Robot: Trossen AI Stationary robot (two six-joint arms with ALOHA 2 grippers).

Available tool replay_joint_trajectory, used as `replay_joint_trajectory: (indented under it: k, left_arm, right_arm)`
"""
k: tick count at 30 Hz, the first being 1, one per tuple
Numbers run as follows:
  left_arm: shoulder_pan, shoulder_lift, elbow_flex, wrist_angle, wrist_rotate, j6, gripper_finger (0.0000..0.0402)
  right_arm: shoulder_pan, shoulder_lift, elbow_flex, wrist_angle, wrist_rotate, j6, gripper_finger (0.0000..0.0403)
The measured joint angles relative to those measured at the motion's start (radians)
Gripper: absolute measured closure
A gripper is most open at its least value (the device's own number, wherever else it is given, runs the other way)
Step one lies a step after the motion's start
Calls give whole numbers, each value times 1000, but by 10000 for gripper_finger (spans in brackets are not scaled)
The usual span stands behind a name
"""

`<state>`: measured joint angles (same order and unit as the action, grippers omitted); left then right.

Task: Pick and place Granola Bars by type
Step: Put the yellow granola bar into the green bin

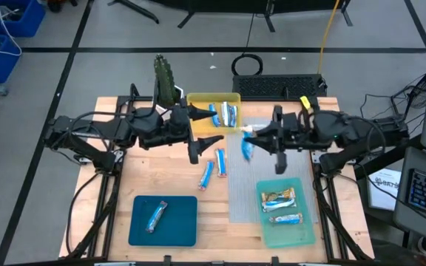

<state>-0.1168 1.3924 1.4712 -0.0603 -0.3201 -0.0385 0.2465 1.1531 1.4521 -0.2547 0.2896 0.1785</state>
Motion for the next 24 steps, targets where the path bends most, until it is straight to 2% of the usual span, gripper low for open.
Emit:
replay_joint_trajectory:
  k: [8,13,19,24]
  left_arm:
    - [18,0,0,-22,5,-32,14]
    - [18,0,0,-27,4,-43,14]
    - [22,0,0,-28,-2,-45,14]
    - [40,0,0,-28,-4,-57,14]
  right_arm:
    - [115,-41,0,-321,96,133,393]
    - [169,-43,0,-504,97,267,393]
    - [223,-41,0,-671,-27,405,393]
    - [267,-3,22,-820,-85,473,393]
